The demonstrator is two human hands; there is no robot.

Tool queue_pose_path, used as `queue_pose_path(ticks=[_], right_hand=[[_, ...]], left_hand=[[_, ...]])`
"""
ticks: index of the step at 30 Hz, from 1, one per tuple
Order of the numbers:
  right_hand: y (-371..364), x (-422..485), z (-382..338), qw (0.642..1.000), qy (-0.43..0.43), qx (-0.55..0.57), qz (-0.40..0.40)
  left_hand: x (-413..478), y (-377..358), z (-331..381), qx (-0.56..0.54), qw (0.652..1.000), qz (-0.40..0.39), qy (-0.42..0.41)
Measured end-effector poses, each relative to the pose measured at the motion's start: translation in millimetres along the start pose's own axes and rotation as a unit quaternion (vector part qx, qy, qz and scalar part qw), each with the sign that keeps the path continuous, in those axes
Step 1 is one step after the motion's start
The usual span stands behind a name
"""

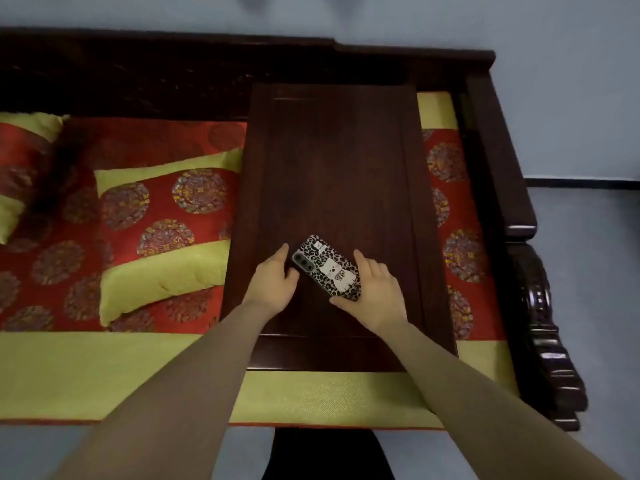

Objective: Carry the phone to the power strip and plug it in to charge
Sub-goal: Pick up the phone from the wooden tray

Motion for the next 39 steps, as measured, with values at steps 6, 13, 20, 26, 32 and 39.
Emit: queue_pose_path(ticks=[6,13,20,26,32,39], right_hand=[[-19,5,7,1.000,0.010,-0.020,0.008],[-16,19,3,0.999,0.045,0.002,-0.025],[-11,19,7,0.995,0.091,0.005,-0.046],[-9,9,13,0.993,0.110,0.006,-0.040],[-1,8,0,0.992,0.129,0.003,-0.010],[26,11,-25,0.988,0.135,0.076,0.002]], left_hand=[[19,-10,-20,-0.092,0.994,0.044,0.037],[38,-10,-26,-0.339,0.909,-0.021,0.244],[41,-16,-27,-0.266,0.938,-0.030,0.222],[35,-14,-29,-0.335,0.916,-0.062,0.212],[23,-23,-19,-0.377,0.900,-0.073,0.205],[-6,18,-28,-0.497,0.849,-0.033,0.176]])
Point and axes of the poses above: each hand's wrist, its own x-axis towards the middle knuckle, its own y-axis out of the back of the hand, z = x × y, the point moved 7 cm from there along x, towards the middle knuckle, and after that the axes turned 11 degrees about -x, right-handed, at the moved point
